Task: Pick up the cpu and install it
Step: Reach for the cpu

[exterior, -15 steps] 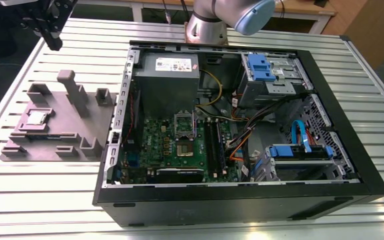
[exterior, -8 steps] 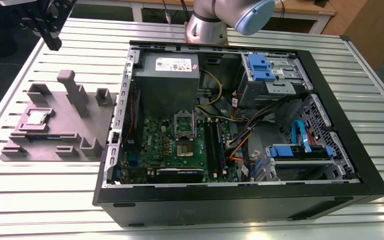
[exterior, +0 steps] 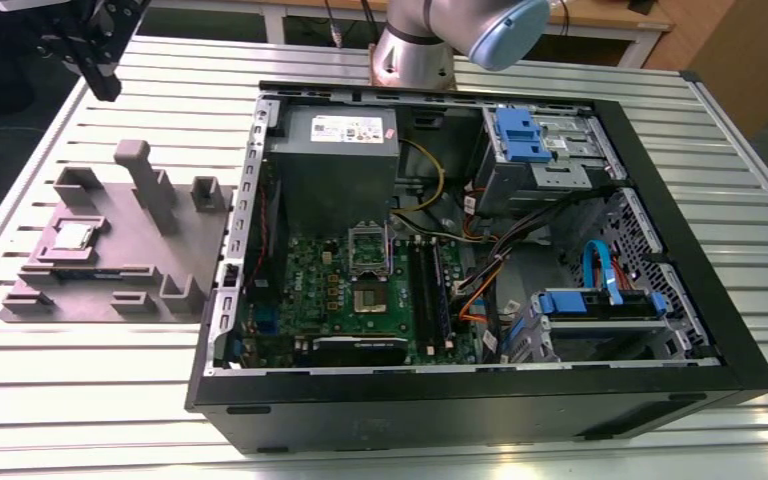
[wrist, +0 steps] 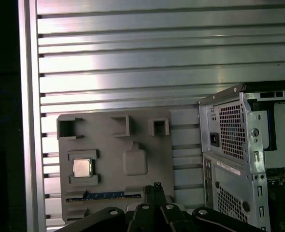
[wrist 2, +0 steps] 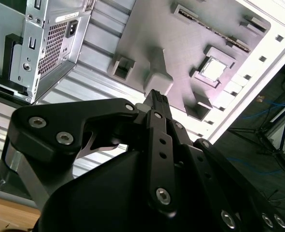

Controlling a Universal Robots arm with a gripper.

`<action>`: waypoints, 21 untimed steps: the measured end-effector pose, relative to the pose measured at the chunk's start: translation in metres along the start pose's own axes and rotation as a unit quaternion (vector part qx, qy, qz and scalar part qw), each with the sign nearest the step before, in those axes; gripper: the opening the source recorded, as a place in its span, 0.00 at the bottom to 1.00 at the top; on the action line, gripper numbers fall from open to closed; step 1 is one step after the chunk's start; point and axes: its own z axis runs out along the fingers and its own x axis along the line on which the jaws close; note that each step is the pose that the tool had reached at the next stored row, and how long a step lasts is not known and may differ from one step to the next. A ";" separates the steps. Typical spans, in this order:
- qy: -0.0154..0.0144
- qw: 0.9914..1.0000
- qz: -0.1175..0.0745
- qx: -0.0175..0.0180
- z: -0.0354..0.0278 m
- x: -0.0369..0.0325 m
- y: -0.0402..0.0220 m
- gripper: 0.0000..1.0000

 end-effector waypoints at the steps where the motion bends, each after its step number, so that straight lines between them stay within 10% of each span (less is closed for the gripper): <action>1: 0.000 1.000 0.000 0.000 -0.0001 0.0025 -0.0002 0.10; 21: 0.000 1.000 0.000 0.000 0.0000 0.0098 -0.0008 0.10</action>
